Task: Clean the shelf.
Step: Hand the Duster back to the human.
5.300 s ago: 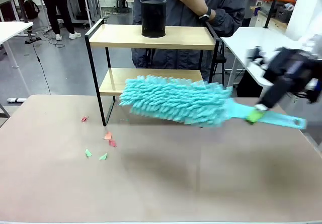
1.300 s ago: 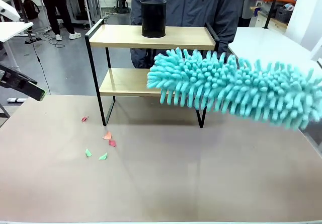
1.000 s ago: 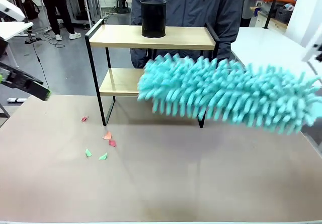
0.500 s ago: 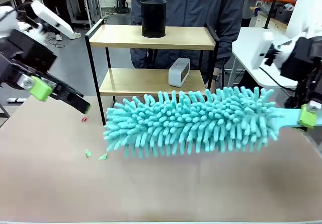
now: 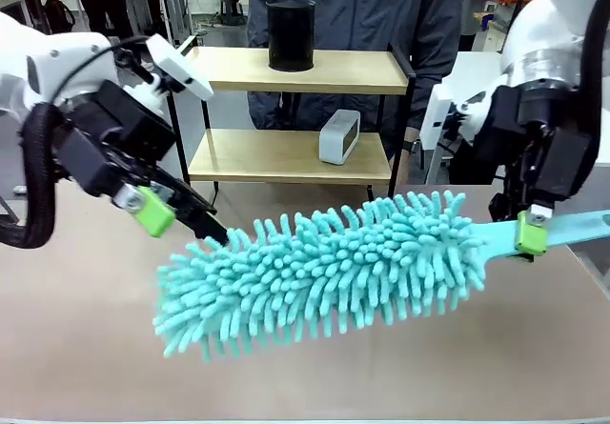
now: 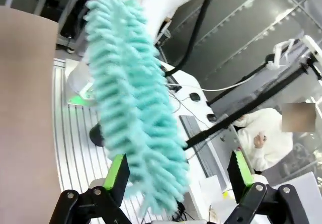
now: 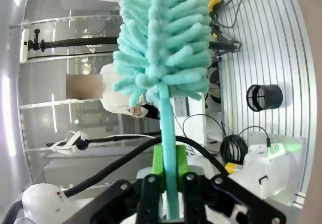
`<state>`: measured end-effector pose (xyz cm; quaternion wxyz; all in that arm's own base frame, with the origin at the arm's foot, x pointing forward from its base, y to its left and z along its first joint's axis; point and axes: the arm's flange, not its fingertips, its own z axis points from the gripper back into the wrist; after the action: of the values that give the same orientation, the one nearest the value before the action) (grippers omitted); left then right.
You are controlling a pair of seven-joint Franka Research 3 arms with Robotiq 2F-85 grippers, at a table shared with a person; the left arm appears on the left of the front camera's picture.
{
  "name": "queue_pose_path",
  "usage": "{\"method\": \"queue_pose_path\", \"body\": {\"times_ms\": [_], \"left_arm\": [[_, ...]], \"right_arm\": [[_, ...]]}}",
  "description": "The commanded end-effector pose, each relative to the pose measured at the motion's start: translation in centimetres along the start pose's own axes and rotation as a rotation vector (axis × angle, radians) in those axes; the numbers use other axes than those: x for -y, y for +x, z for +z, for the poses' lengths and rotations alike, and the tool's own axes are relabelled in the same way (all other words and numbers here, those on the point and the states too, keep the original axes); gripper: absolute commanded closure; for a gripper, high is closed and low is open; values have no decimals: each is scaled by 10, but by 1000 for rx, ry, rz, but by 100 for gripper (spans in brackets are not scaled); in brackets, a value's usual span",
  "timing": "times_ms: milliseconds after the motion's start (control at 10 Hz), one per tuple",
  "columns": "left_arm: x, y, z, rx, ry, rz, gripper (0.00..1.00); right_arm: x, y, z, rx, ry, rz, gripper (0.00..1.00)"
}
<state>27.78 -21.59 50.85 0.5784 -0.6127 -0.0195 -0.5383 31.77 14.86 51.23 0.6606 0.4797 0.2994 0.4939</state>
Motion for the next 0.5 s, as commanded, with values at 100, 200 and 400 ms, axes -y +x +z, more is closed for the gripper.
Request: {"method": "queue_pose_path", "body": {"times_ms": [100,200,400], "left_arm": [[-27,4,-10,7,44,57,0],[-30,5,-15,-14,40,63,0],[-27,7,-31,-62,-22,64,0]], "right_arm": [[3,13,4,-49,-13,71,88],[4,17,4,-39,-15,79,88],[8,22,4,-33,-11,85,88]]}}
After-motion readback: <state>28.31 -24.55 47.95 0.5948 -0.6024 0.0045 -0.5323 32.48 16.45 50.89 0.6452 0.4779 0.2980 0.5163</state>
